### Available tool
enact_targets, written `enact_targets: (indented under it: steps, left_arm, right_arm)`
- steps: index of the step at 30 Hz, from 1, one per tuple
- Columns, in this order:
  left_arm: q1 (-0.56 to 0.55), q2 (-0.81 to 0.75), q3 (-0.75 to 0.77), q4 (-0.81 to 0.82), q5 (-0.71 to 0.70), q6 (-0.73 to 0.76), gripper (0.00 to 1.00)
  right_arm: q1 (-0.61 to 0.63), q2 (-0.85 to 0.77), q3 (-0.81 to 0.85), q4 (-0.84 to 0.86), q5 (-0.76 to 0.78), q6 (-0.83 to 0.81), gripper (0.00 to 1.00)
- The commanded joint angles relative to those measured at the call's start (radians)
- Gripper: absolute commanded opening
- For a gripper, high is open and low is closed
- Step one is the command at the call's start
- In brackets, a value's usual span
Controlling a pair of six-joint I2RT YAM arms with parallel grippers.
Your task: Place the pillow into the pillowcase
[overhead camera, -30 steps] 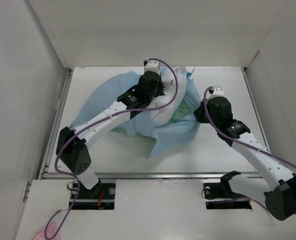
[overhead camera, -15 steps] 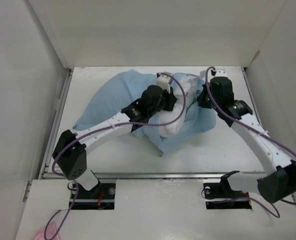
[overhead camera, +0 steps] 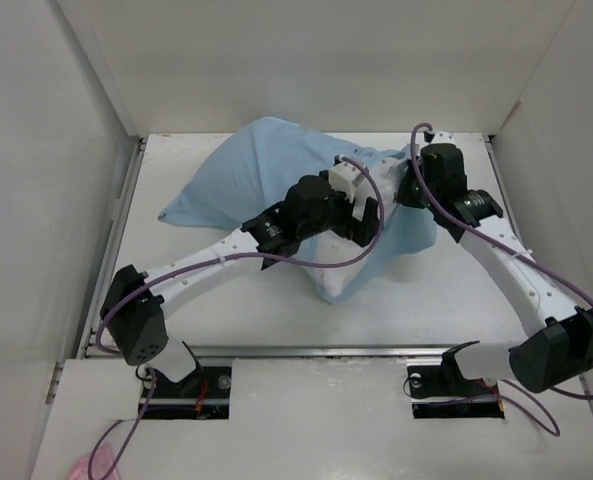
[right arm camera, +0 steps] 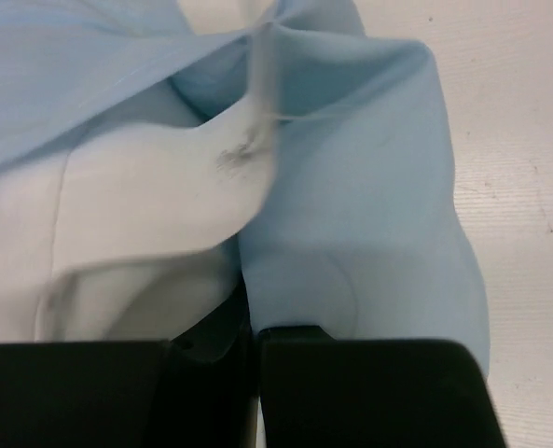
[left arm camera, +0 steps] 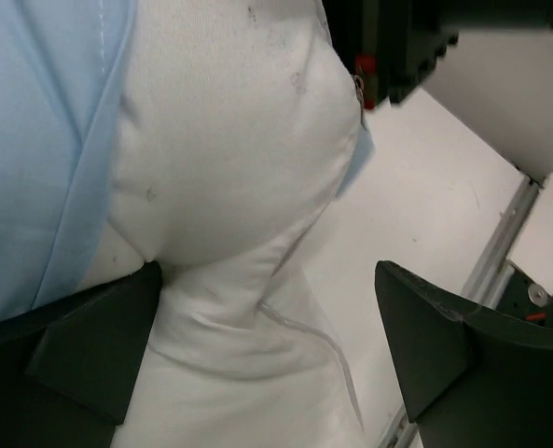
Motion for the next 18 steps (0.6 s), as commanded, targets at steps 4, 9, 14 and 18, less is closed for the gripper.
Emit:
enact_targets:
  steps: [4,9,14,18]
  left_arm:
    - [0.044,0.045,0.263,-0.15,-0.227,0.133,1.0]
    - [0.044,-0.012,0.324,-0.204,-0.12,0.186,1.0]
    - [0.044,-0.11,0.313,-0.227,-0.052,0.243,1.0]
    - [0.063,-0.097,0.418,-0.29,0.035,0.263,1.0]
  right_arm:
    - [-0.021,-0.091,0.022,0.11,-0.025,-0.006,0.0]
    - [-0.021,-0.091,0.013,0.11,-0.034,-0.015,0.0]
    - [-0.021,-0.1,0.013,0.11,-0.034,-0.025,0.0]
    - [-0.03,-0.109,0.004,0.11,-0.043,-0.035,0.0]
